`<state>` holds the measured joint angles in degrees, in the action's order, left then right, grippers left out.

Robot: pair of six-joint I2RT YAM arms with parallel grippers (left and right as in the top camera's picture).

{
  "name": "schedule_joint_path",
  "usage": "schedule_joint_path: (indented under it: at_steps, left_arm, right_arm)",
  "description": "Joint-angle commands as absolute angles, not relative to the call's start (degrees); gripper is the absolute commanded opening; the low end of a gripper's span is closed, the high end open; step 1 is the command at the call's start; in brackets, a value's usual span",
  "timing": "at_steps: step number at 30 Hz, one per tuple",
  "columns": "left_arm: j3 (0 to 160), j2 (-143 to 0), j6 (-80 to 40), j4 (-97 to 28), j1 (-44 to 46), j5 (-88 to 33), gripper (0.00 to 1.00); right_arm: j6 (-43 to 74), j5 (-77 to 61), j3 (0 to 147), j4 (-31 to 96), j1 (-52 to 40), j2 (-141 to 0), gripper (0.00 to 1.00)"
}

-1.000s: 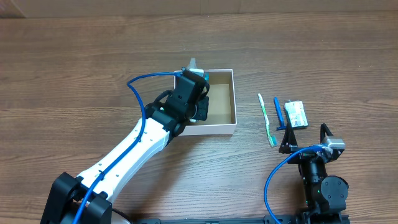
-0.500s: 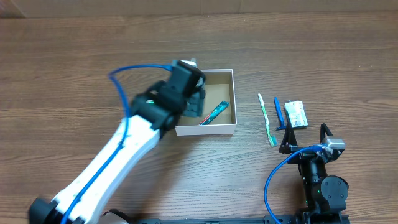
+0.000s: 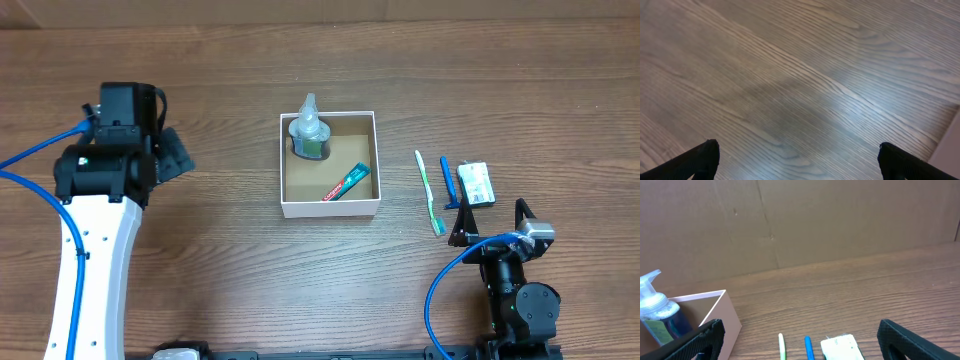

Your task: Pack container

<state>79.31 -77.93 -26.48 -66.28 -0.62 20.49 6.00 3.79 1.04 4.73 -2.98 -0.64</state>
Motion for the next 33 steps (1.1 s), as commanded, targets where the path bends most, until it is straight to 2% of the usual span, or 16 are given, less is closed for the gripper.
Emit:
schedule_joint_path:
  at_steps: [1, 14, 17, 20, 23, 25, 29, 33]
  left_arm:
    - [80.0, -77.9, -27.3, -66.4, -1.1, 21.4, 1.00]
    - [80.0, -77.9, -27.2, -66.4, -1.1, 21.4, 1.00]
    - [80.0, -77.9, -27.2, -66.4, -1.1, 21.4, 1.00]
    - [80.0, -77.9, -27.2, -66.4, -1.1, 21.4, 1.00]
    - [80.0, -77.9, -27.3, -66.4, -1.1, 21.4, 1.00]
    - [80.0, -77.9, -27.2, -66.4, -1.1, 21.4, 1.00]
    - [80.0, -77.9, -27.3, -66.4, -1.1, 21.4, 1.00]
    - [80.0, -77.9, -27.2, -66.4, -1.1, 21.4, 1.00]
  right_arm:
    - [5.9, 3.7, 0.4, 4.4, -2.9, -0.3, 1.00]
    - [6.0, 3.7, 0.4, 4.4, -2.9, -0.3, 1.00]
    - [6.3, -1.3, 0.4, 4.8, -2.9, -0.3, 1.00]
    - [18.2, -11.6, 0.5, 2.8, -2.9, -0.3, 1.00]
    - [21.9, -20.8, 0.5, -0.5, -2.9, -0.3, 1.00]
    - [25.7, -22.2, 0.9, -1.1, -2.9, -0.3, 1.00]
    - [25.8, -22.6, 3.9, -1.2, -2.9, -0.3, 1.00]
    - [25.8, -19.6, 14.1, 4.2, -2.9, -3.6, 1.00]
